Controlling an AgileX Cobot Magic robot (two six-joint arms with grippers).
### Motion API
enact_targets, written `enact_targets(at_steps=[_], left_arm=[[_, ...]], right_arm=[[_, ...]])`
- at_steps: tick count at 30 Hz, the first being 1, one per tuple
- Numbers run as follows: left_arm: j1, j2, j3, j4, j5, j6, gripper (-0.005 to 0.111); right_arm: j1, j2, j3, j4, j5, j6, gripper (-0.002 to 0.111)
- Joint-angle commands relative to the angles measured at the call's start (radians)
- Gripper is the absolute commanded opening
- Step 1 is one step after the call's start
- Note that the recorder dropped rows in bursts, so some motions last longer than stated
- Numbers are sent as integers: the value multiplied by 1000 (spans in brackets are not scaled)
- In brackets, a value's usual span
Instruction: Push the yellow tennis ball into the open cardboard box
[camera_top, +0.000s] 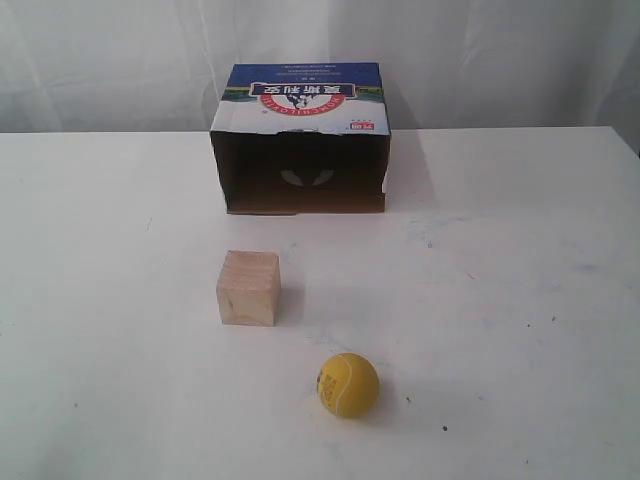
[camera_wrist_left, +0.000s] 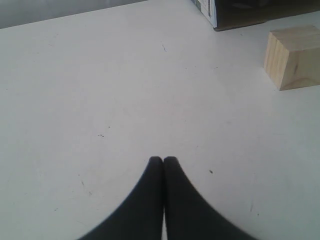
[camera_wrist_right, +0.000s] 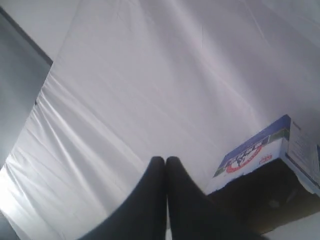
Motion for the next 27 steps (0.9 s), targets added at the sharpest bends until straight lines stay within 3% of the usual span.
enact_targets(at_steps=[1, 6, 14, 20, 27], left_arm=[[-7, -5, 3, -2, -1, -3, 0], [-7, -5, 3, -2, -1, -3, 0], [-7, -5, 3, -2, -1, -3, 0], [-7, -5, 3, -2, -1, -3, 0], [-7, -5, 3, -2, -1, -3, 0]], right_arm=[[-3, 86, -161, -153, 232, -21, 0], [-3, 385, -386, -170, 524, -265, 0], [-2, 929, -628, 87, 787, -768, 0], [42, 1243, -739, 75, 852, -796, 0], [120, 1428, -835, 47, 857, -797, 0]])
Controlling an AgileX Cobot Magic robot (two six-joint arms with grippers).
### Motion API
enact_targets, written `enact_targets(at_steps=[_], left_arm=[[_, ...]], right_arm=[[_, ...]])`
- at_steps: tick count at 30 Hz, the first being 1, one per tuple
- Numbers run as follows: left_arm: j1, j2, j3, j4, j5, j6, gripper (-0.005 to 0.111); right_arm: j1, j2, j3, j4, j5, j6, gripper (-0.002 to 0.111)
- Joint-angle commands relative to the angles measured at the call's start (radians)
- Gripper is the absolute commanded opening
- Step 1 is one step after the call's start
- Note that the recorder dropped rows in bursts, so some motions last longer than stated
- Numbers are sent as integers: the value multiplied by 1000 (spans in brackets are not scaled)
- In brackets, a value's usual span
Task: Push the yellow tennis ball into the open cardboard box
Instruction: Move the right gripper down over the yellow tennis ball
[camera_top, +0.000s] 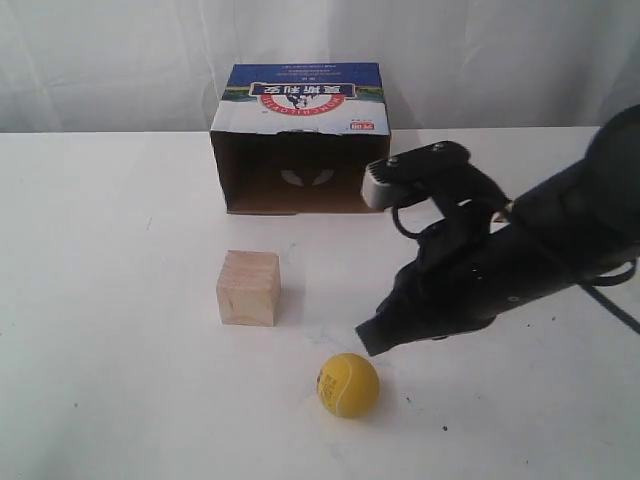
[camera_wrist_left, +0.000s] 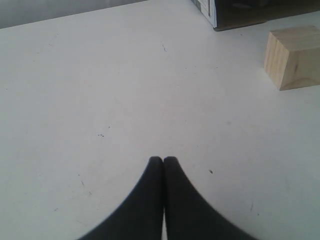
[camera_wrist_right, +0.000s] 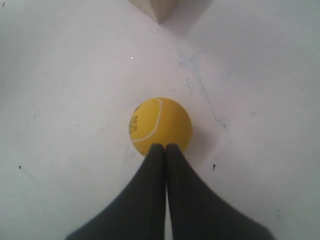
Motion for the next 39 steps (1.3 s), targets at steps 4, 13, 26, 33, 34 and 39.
enact_targets(at_steps=[4, 13, 26, 33, 34, 39], left_arm=[[-7, -5, 3, -2, -1, -3, 0], [-7, -5, 3, -2, -1, -3, 0], [-7, -5, 3, -2, -1, -3, 0], [-7, -5, 3, -2, -1, -3, 0], [-7, -5, 3, -2, -1, -3, 0], [-7, -5, 3, -2, -1, -3, 0]], right_arm=[[47, 131, -69, -30, 11, -11, 0], [47, 214, -80, -50, 54, -3, 0], [128, 235, -80, -45, 37, -3, 0], [136, 275, -80, -71, 18, -3, 0], [136, 289, -80, -74, 15, -3, 0], [136, 325, -80, -100, -13, -3, 0]])
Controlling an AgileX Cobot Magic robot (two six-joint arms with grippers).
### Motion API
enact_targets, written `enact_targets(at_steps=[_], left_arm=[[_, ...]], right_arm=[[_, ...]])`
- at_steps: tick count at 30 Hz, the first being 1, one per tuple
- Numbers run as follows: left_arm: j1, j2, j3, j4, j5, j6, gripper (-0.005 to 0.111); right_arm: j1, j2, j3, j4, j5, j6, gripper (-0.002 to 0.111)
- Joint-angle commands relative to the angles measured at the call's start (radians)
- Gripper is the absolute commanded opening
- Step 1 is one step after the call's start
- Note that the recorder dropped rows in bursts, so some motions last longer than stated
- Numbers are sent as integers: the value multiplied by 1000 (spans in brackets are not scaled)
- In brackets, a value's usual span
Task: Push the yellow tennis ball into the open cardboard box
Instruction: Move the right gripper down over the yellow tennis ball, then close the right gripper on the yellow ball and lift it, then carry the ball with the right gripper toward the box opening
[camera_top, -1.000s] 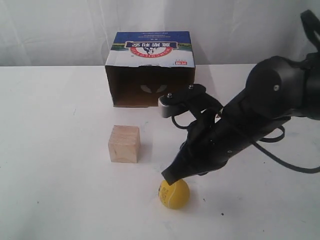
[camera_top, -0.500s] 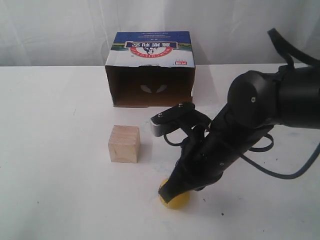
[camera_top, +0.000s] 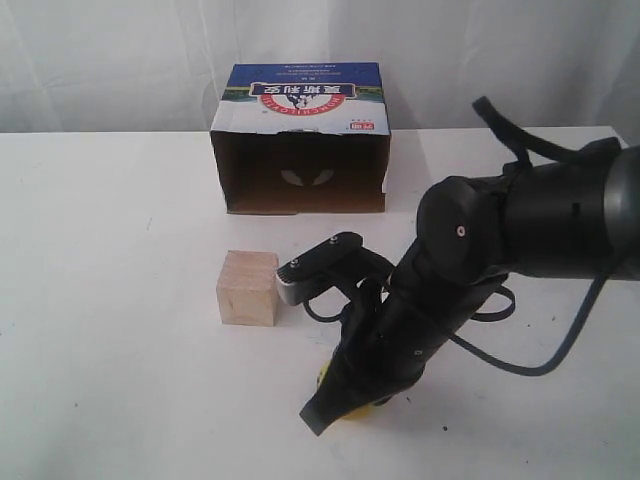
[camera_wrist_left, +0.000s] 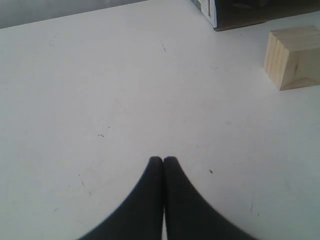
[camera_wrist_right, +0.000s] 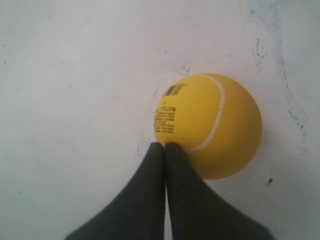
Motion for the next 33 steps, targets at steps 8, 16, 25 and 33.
enact_targets(at_steps=[8, 16, 25, 33], left_arm=[[-7, -5, 3, -2, -1, -3, 0], [-7, -5, 3, -2, -1, -3, 0], [-7, -5, 3, -2, -1, -3, 0], [-7, -5, 3, -2, -1, -3, 0]], right_arm=[[1, 28, -2, -214, -71, 153, 0], [0, 28, -2, -281, -116, 192, 0], [-30, 61, -52, -374, -141, 266, 0], [-125, 75, -158, -390, -132, 268, 0]])
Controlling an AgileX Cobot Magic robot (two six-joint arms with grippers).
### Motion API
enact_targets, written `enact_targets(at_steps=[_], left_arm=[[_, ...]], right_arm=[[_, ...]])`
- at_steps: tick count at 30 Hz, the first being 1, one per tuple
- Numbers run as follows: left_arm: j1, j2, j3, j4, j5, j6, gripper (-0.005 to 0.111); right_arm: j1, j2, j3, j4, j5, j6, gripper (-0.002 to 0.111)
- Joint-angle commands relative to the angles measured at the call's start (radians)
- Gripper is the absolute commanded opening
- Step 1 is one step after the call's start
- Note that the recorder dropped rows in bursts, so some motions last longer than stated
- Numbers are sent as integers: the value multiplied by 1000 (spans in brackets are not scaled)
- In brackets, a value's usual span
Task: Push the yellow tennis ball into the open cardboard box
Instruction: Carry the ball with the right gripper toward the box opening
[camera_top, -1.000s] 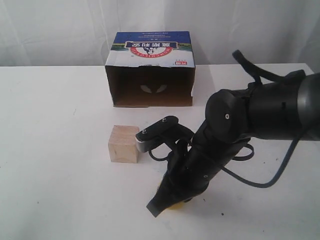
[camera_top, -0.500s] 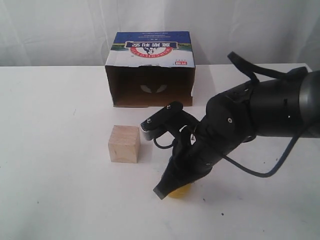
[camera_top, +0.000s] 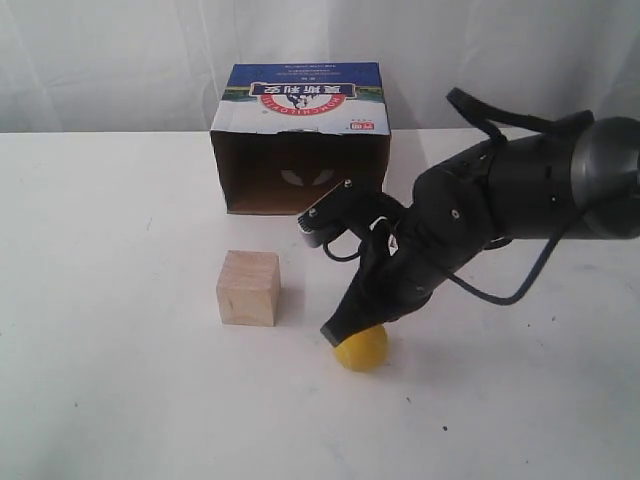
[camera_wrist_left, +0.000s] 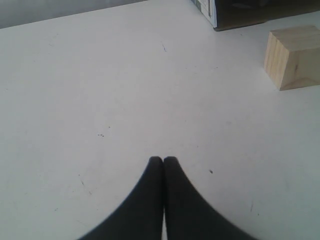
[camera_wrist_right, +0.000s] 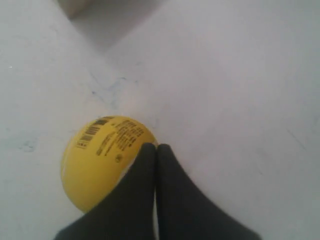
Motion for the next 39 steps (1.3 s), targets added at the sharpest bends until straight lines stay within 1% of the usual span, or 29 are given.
enact_targets(at_steps=[1, 5, 8, 12, 17, 19, 20, 21, 23, 24, 32, 35, 39], left_arm=[[-7, -5, 3, -2, -1, -3, 0], [-7, -5, 3, -2, -1, -3, 0], [-7, -5, 3, -2, -1, -3, 0], [-7, -5, 3, -2, -1, -3, 0], [-7, -5, 3, -2, -1, -3, 0], [-7, -5, 3, -2, -1, -3, 0], [-7, -5, 3, -2, -1, -3, 0], [-7, -5, 3, -2, -1, -3, 0], [-7, -5, 3, -2, -1, -3, 0], [-7, -5, 3, -2, -1, -3, 0], [-7, -5, 3, -2, -1, -3, 0], [-7, -5, 3, -2, -1, -3, 0], [-7, -5, 3, -2, -1, -3, 0]], right_arm=[[-47, 1, -74, -13, 37, 4, 0], [-47, -7, -125, -17, 118, 2, 0], [-47, -23, -129, -25, 183, 2, 0], [-47, -27, -125, -115, 274, 66, 0], [-47, 6, -125, -133, 242, 77, 0], [-50, 74, -128, -211, 197, 87, 0], [-60, 122, -142, -284, 162, 137, 0], [-72, 149, -162, -295, 162, 165, 0], [-86, 207, -205, -293, 180, 155, 0], [-86, 218, -234, -288, 175, 118, 0], [-86, 224, -404, -274, 144, 79, 0], [-86, 224, -470, -285, 167, 74, 0], [-88, 219, -529, -290, 268, 74, 0]])
